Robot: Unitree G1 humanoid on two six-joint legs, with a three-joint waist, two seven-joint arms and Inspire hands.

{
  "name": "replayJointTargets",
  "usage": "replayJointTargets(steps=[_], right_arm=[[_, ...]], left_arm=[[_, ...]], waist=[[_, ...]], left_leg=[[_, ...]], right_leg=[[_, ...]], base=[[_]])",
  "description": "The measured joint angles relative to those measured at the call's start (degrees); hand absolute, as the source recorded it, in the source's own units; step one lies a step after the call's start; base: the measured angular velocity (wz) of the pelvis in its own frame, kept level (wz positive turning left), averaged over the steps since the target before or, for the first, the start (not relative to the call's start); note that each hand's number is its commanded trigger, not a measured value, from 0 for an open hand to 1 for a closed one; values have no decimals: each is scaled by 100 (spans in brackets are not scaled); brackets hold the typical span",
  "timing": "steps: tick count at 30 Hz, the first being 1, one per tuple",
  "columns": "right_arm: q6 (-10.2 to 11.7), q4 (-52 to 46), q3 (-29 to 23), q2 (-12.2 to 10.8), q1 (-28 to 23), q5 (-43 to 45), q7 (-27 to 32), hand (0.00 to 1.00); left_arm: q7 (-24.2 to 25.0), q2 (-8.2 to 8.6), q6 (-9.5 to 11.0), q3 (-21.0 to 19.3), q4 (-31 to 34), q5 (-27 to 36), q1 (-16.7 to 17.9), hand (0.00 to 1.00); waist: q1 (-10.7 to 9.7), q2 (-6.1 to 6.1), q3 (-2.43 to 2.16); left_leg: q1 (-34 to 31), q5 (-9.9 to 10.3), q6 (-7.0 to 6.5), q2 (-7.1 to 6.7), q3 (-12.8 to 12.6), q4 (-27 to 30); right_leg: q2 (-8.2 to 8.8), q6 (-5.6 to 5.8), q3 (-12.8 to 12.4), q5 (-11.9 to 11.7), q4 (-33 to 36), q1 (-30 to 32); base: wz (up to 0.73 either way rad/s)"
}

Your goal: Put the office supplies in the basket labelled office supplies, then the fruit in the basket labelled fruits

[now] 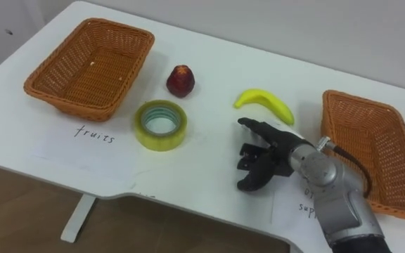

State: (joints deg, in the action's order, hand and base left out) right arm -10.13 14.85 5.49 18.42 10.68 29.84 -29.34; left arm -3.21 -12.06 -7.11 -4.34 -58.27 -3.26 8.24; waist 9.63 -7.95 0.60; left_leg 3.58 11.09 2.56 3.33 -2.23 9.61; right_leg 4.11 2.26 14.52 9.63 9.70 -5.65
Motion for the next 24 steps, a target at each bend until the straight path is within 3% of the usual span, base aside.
replayJointTargets(steps=[13,14,16,17,24], right_arm=[[-192,24,1,-10,44,197,-15,0],[-196,24,1,-11,44,197,-15,20],[-216,25,1,-13,44,199,-15,92],[-223,26,1,-15,44,199,-14,100],[-255,87,12,-18,199,689,157,100]], left_arm=[[148,6,-246,-4,324,-22,16,0],[149,6,-255,-5,329,-22,16,0],[159,6,-296,-5,351,-21,16,0],[161,6,-304,-5,361,-19,17,0],[177,15,-325,-2,397,-20,7,0]], waist=[[10,-9,-9],[10,-10,-10],[10,-8,-10],[10,-8,-11],[50,-2,-13]], left_leg=[[-2,0,0,0,3,0],[-2,0,0,0,2,0],[-2,0,0,0,4,1],[-2,0,0,0,4,1],[6,0,0,0,3,2]], right_leg=[[0,0,51,0,0,0],[0,0,53,0,0,0],[0,0,54,0,-1,-2],[0,0,55,0,-1,-3],[0,0,54,0,-2,-4]], base=[[0],[0],[0],[0],[0]])
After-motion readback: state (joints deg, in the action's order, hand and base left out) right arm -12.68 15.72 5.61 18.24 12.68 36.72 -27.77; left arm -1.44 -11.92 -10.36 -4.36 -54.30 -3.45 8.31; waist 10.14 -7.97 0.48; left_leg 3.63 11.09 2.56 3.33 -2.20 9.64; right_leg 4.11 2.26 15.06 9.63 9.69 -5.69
